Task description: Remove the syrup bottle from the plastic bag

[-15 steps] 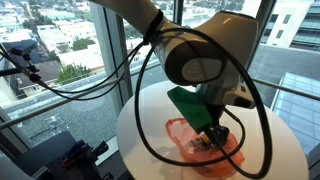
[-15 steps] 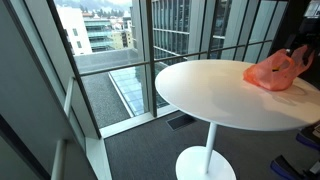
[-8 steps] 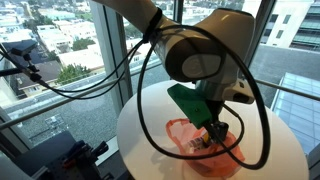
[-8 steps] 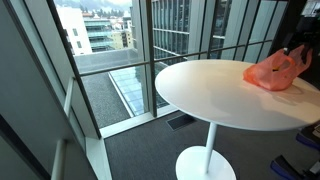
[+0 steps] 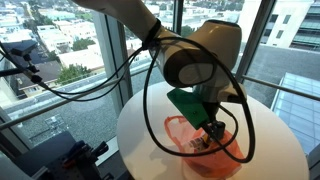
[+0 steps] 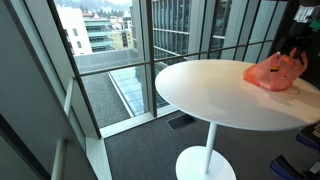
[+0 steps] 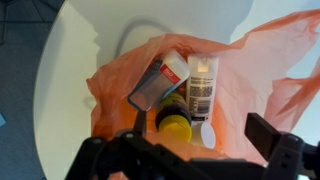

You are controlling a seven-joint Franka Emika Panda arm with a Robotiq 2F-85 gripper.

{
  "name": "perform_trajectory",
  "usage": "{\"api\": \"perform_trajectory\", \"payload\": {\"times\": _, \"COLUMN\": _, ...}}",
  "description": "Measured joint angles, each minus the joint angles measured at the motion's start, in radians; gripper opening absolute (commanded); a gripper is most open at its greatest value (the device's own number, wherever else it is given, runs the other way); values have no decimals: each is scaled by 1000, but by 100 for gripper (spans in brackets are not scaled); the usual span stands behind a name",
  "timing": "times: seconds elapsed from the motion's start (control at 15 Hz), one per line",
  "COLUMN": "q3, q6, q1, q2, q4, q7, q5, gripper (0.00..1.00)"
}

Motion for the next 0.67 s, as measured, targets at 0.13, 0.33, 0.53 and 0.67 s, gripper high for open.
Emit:
{"api": "perform_trajectory", "payload": {"times": 0.13, "q3": 1, "q6": 22, "q1": -1, "q2": 23, "q4": 0, "q7": 0, "q5": 0, "gripper": 100}}
{"api": "perform_trajectory", "payload": {"times": 0.33, "q3": 1, "q6": 34, "q1": -3, "q2": 54, "q4": 0, "q7": 2, "q5": 0, "gripper": 100}}
{"api": "perform_trajectory", "payload": {"times": 0.53, "q3": 1, "q6": 34, "q1": -4, "q2": 67, "q4": -7, "q7": 8, "q5": 0, "gripper": 100}}
{"api": "perform_trajectory", "payload": {"times": 0.67, "q3": 1, "q6": 34, "q1": -4, "q2": 67, "q4": -20, "q7": 14, "q5": 0, "gripper": 100}}
